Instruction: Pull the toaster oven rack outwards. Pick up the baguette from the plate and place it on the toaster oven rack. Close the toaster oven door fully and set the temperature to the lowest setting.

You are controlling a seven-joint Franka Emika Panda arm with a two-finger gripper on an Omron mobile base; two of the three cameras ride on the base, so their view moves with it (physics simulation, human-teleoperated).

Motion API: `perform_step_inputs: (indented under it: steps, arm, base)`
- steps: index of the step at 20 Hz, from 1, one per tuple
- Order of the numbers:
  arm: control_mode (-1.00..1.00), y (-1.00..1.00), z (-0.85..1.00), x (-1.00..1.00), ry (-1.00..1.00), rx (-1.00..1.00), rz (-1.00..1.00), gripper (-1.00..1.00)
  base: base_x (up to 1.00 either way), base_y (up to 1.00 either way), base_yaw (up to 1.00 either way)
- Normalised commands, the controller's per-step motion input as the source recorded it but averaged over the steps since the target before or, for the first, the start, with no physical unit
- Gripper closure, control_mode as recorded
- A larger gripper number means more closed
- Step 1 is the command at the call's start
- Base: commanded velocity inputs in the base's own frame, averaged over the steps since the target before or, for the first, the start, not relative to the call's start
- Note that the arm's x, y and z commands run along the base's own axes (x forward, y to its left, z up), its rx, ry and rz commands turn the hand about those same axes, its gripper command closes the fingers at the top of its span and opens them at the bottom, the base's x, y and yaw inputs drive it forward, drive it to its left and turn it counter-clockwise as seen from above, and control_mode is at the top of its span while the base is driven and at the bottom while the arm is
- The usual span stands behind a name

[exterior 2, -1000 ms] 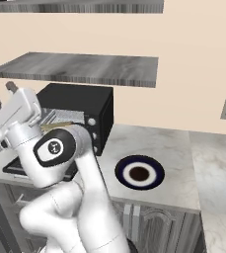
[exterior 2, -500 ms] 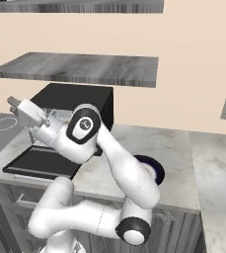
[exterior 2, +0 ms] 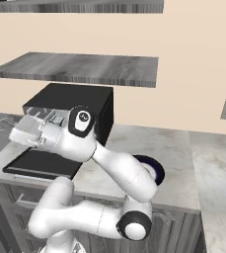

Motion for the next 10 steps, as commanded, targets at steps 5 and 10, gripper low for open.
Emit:
perform_step_inputs:
  steps: [5,10]
  arm:
    - [-1.00,-0.54,-0.25,-0.59,-0.27,-0.04,-0.36,-1.00]
    - [-1.00,-0.21,-0.35,-0.02,-0.09,-0.09,-0.30,-1.00]
  base:
    - [0.00,0.00,0.00]
    - [0.00,0.00,0.00]
